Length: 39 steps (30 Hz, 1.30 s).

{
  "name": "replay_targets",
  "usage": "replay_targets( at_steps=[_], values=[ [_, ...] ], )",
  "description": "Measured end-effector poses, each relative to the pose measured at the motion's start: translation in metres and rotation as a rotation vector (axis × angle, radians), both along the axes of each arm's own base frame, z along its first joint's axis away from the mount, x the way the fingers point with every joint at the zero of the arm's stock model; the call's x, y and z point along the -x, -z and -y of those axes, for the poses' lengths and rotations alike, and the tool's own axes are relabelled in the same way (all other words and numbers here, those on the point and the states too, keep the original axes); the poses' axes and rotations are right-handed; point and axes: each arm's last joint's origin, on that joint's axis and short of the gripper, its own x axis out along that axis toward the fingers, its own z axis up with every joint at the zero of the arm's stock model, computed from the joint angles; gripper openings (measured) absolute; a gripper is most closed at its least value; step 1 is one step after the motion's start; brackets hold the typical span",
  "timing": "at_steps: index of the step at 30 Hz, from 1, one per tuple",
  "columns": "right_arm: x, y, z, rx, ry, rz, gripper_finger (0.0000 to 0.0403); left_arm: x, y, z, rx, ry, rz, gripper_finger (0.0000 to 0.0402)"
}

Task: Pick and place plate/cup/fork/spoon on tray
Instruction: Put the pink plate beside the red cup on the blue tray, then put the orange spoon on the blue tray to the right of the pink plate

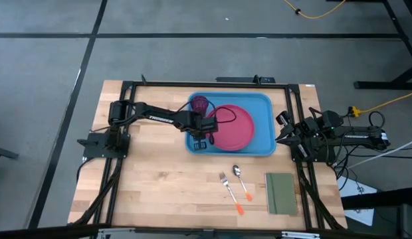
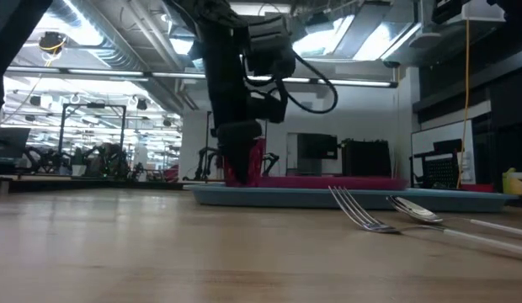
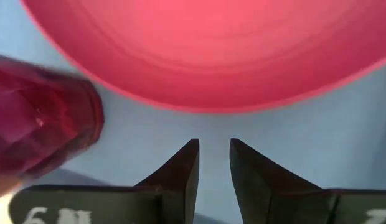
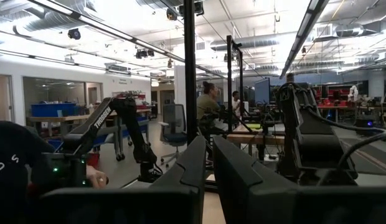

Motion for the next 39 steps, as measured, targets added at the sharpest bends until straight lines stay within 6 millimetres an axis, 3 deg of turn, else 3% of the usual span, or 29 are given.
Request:
replay_targets(
  at_steps=[7,17,23,28,33,36,39],
  values=[
    [0.0,0.0,0.0,0.0,0.0,0.0,0.0036,-0.006,-0.001,0.0,-0.004,0.002,0.079,0.0082],
    [0.0,0.0,0.0,0.0,0.0,0.0,0.0036,-0.001,-0.001,0.002,0.012,0.009,0.006,0.0082],
    [0.0,0.001,0.0,0.001,0.001,-0.013,0.0036,0.005,-0.031,0.012,0.041,-0.076,-0.15,0.0082],
    [-0.001,0.003,0.0,0.028,0.012,-0.015,0.0036,0.021,-0.054,0.025,0.04,-0.121,-0.348,0.0081],
    [-0.002,0.005,0.0,0.043,0.016,-0.033,0.0036,0.046,-0.061,0.041,-0.117,-0.191,-0.576,0.0081],
    [-0.002,0.005,0.0,0.043,0.016,-0.033,0.0036,0.053,-0.059,0.048,-0.144,-0.182,-0.591,0.0081],
    [-0.002,0.005,0.0,0.043,0.017,-0.032,0.0036,0.067,-0.071,0.057,-0.128,-0.136,-0.562,0.0082]
  ],
)
